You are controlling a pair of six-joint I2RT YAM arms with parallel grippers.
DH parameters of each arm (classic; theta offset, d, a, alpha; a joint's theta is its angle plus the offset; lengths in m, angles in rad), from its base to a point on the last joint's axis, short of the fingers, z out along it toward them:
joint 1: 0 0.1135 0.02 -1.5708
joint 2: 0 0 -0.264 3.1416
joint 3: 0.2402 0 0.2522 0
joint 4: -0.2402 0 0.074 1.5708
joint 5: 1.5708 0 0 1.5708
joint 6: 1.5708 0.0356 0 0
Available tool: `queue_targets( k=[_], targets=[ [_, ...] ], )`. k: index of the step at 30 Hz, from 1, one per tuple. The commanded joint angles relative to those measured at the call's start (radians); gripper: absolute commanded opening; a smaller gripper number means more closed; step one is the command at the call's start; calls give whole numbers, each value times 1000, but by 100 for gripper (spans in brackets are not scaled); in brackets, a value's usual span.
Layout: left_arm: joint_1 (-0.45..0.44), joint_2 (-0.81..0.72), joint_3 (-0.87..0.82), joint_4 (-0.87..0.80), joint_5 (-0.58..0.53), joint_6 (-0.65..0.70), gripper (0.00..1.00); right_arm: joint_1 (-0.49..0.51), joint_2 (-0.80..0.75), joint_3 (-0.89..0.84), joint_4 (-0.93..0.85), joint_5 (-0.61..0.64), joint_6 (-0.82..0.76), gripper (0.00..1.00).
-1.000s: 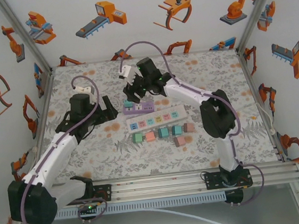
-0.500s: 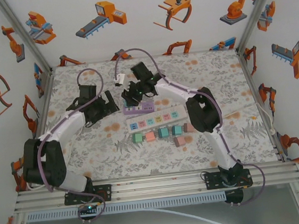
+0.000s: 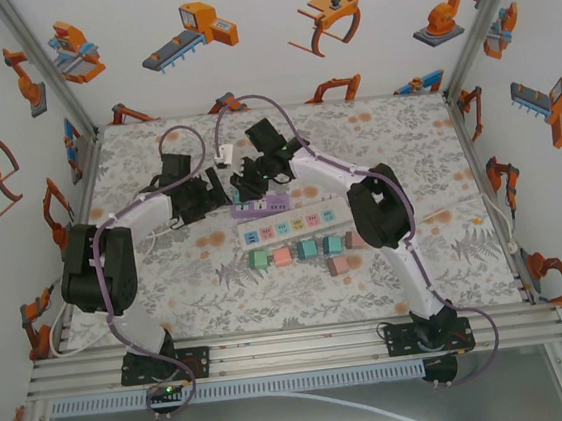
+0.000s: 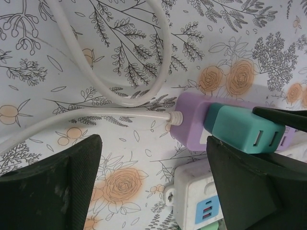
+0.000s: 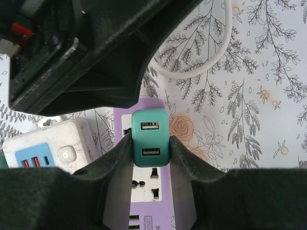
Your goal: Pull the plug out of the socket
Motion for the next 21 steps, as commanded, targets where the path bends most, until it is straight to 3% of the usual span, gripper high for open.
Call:
queue_targets(
  k=[1, 6, 11, 21],
  targets=[
    [2, 19, 21, 20, 20, -6, 80, 4, 17, 41, -27, -42, -25, 26],
    [1, 47, 20, -6, -24, -12, 74, 5, 20, 49, -25, -42, -26, 26],
    [0, 95, 31, -28, 15, 8, 67, 5, 20, 47, -24, -39, -24, 26],
    [-15, 116, 6, -59, 21, 41, 65, 5, 8, 65, -13, -48, 1, 19]
  ],
)
